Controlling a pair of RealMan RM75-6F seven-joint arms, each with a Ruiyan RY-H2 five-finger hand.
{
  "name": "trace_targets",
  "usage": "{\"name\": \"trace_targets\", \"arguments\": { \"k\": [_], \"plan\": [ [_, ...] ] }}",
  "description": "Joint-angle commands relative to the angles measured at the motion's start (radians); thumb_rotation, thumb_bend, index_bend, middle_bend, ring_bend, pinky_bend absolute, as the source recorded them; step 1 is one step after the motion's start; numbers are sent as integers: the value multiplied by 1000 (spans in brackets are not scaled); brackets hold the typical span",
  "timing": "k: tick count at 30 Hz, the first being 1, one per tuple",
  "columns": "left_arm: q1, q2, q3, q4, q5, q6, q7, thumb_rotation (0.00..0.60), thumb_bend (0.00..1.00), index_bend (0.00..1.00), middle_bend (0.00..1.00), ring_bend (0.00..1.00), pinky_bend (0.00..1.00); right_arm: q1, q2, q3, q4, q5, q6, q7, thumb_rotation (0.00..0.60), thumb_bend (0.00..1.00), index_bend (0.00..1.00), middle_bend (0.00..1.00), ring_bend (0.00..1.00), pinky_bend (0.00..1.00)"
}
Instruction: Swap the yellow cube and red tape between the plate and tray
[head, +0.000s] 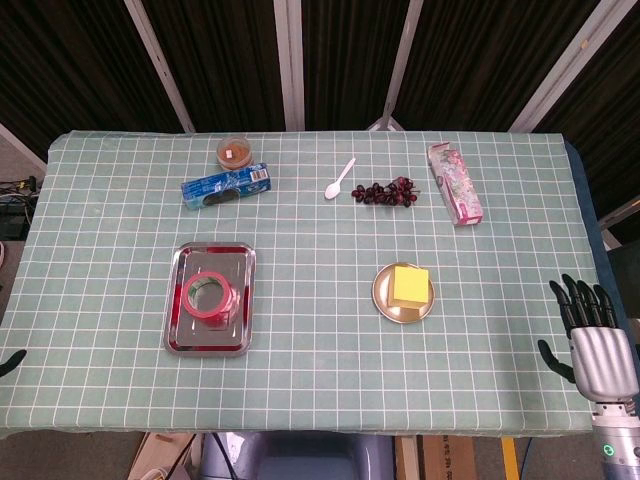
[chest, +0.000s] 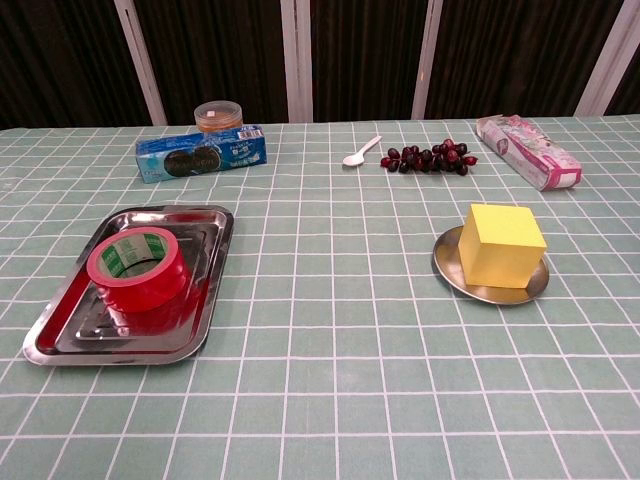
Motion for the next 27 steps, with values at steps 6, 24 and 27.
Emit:
{"name": "trace_targets", "arguments": {
  "k": [6,24,27],
  "plan": [
    [14,12,3,-1,17,26,-26,600,0,183,0,0,87,6,-17,2,-7,5,-4,-26,600,332,27,30,0,0],
    [12,19,4,0,5,5,-41,600,0,183,0,0,85,35,70,-40,-134,-12,-109,79,600,301,27,30,0,0],
    [12,16,0,0,-9,2,-30,600,0,183,0,0,85,75,119,-18,-200,13,-168,74,600,289,27,30,0,0]
  ]
}}
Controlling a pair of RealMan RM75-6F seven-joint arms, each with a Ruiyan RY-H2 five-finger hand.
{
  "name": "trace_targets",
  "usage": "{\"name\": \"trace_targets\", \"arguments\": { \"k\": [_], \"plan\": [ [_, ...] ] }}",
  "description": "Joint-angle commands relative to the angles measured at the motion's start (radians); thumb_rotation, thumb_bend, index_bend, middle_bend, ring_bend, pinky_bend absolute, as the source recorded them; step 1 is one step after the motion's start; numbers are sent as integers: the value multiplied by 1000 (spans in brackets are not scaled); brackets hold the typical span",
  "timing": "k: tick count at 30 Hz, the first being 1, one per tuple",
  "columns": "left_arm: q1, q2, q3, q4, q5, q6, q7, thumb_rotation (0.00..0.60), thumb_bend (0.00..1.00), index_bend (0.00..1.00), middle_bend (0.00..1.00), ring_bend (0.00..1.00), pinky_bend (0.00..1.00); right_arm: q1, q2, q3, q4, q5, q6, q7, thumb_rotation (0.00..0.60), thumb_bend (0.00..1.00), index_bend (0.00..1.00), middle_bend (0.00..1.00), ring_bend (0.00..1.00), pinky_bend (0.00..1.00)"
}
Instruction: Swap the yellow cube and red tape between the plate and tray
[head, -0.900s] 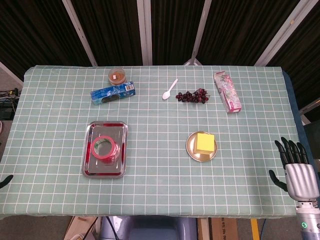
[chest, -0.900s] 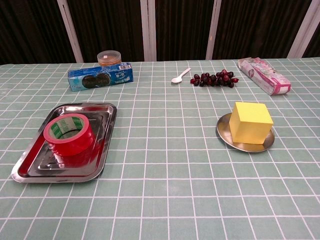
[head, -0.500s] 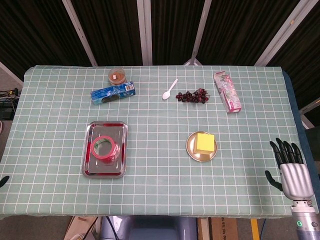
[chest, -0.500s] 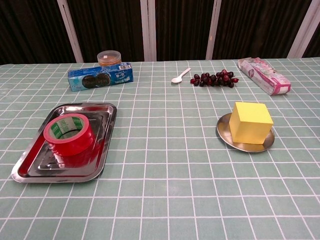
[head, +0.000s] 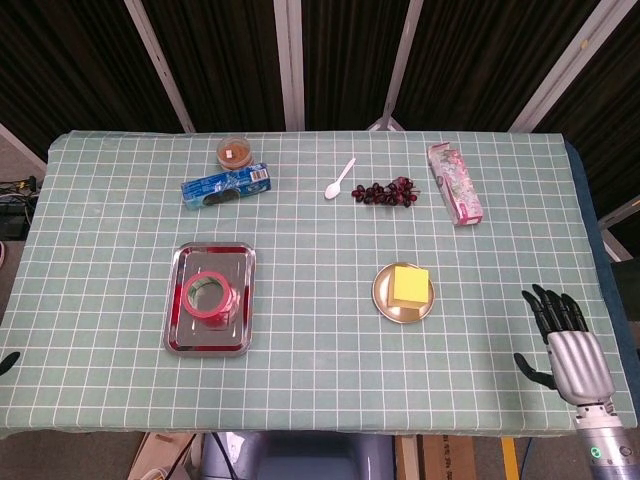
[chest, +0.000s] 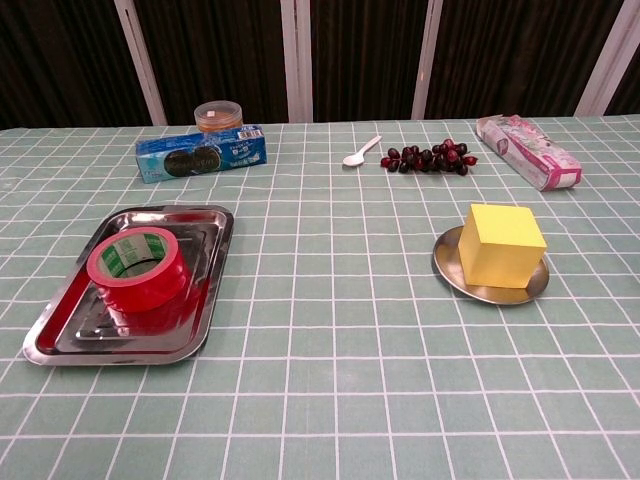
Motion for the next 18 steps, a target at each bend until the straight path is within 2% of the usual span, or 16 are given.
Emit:
{"name": "trace_targets", "arguments": {
  "k": [1,5,9,14,18],
  "plan": [
    [0,-3,-4,-1,-11,-1,10,600,0,183,0,0,85,53,61,25,-83,31,-76,-6,600,282,27,30,0,0],
    [-1,-8,-8,0,-18,-2,23,600,0,183,0,0,85,135,118,63,-219,131,-214,-92,600,263,27,30,0,0],
    [-1,-10,-10,0,-24,-2,28,600,0,183,0,0,85,235,114,118,-311,304,-324,-239,600,263,27,30,0,0],
    [5,-7,-15,2,-31,6,21,600,0,183,0,0,85,344,65,156,-364,516,-378,-408,600,263,27,30,0,0],
    [6,-5,-18,6,-42,2,13,600,0,184,0,0,85,443,-8,185,-361,686,-370,-530,600,263,27,30,0,0]
  ]
}}
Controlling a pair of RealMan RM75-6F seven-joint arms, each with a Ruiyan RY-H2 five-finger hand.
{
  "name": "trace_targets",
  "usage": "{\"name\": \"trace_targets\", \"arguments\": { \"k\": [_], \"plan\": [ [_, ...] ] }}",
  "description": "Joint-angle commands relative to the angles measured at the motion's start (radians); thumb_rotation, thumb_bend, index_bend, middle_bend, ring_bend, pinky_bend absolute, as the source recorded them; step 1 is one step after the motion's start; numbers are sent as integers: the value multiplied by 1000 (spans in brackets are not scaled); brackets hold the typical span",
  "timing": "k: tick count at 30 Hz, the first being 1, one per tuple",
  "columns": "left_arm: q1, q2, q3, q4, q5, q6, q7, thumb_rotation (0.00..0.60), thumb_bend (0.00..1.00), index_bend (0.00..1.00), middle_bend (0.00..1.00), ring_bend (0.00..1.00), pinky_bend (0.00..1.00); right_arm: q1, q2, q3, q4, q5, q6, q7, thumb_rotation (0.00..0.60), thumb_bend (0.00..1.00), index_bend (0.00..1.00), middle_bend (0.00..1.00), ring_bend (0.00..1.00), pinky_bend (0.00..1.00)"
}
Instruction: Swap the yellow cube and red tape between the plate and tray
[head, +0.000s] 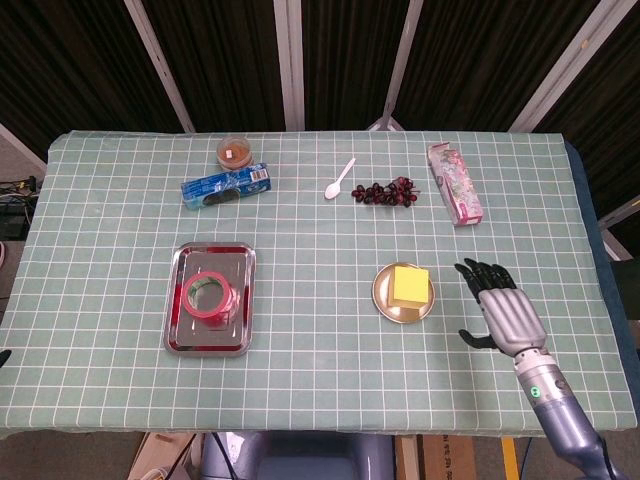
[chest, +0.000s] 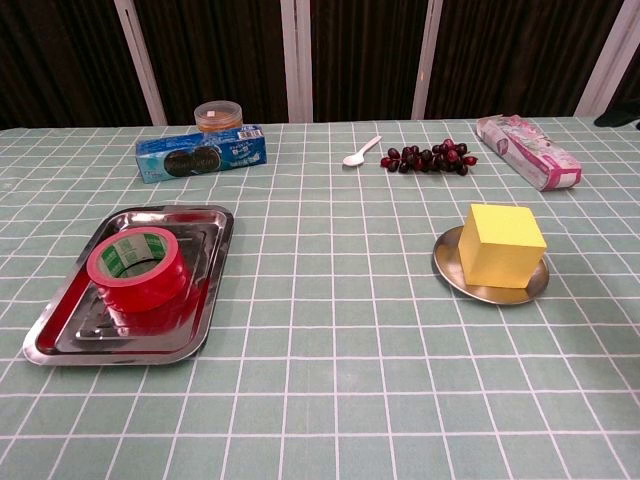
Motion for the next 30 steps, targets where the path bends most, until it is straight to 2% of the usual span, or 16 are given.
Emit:
{"name": "trace_targets", "arguments": {
  "k": [1,5,12,20,30],
  "plan": [
    [1,2,-2,2,-4,0,-4,600,0,184,0,0,85,148,-97,51,-22,211,-22,-176,600,262,27,30,0,0],
    [5,4,-4,3,-7,4,-10,600,0,183,0,0,85,239,-177,56,9,350,-9,-267,600,262,27,30,0,0],
    [11,10,-11,9,-21,9,-25,600,0,183,0,0,85,339,-287,45,111,483,5,-339,600,263,28,30,0,0],
    [16,9,-19,13,-31,18,-31,600,0,183,0,0,85,401,-352,38,226,536,-12,-349,600,263,66,56,7,0],
    [13,1,-28,10,-46,12,-12,600,0,183,0,0,85,435,-365,16,296,581,-47,-336,600,262,101,157,123,0]
  ]
}}
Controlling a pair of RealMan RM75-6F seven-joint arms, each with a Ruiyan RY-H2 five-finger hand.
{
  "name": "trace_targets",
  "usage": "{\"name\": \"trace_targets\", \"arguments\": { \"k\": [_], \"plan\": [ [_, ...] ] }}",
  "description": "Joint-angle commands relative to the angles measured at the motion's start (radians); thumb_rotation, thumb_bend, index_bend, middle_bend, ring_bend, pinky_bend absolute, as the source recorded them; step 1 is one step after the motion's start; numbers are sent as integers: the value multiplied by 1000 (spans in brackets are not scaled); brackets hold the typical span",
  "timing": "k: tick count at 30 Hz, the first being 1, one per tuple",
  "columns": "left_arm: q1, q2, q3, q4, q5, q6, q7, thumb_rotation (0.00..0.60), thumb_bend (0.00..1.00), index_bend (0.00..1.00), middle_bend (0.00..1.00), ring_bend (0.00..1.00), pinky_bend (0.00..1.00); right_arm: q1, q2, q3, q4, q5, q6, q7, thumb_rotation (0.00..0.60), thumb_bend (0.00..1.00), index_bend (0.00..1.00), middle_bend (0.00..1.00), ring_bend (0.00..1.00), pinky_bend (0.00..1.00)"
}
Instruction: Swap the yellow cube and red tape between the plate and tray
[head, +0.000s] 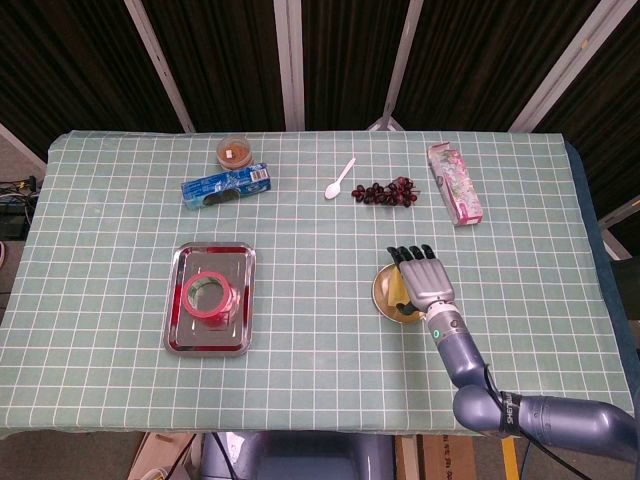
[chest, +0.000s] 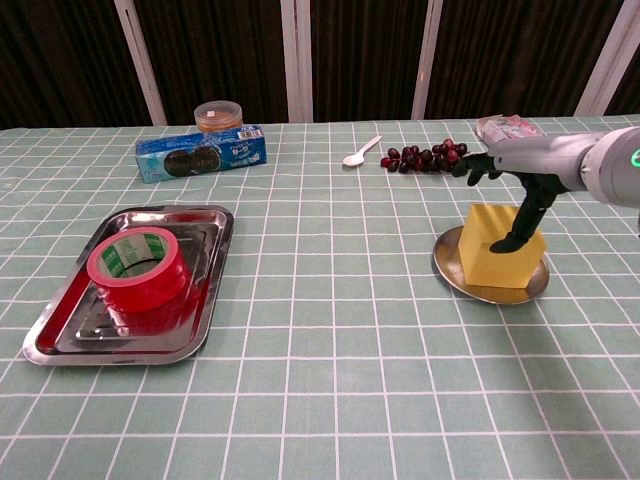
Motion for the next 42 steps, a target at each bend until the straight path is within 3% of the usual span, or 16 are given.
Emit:
{"name": "trace_targets", "arguments": {
  "k": [1,8,15,25,31,36,42],
  "plan": [
    [-1,-2,-2,-1,-3,-2,4,600,0,183,0,0,85,6,-5,-15,14,9,-15,6,600,263,101,158,124,0],
    [-4,-7,-4,-3,-4,-4,12,600,0,183,0,0,85,18,-13,-36,35,11,-22,17,600,263,133,203,166,0],
    [-2,-8,-5,-4,-1,-1,6,600,0,183,0,0,86,11,-55,-35,85,-44,26,60,600,262,351,372,342,15],
    [5,-4,-3,-8,10,9,-6,600,0,183,0,0,86,7,-84,-45,121,-93,46,71,600,263,440,467,444,72],
    [6,-3,-5,-8,5,10,-8,600,0,183,0,0,86,29,-29,15,32,-152,94,67,600,261,448,468,444,72],
    [6,-4,-12,-6,-9,8,-5,600,0,184,0,0,86,101,12,83,-53,-112,97,-8,600,263,447,468,444,72],
    [8,-6,-19,-7,-20,15,6,600,0,183,0,0,86,226,-77,117,-5,16,48,-99,600,262,448,468,444,72]
  ]
}}
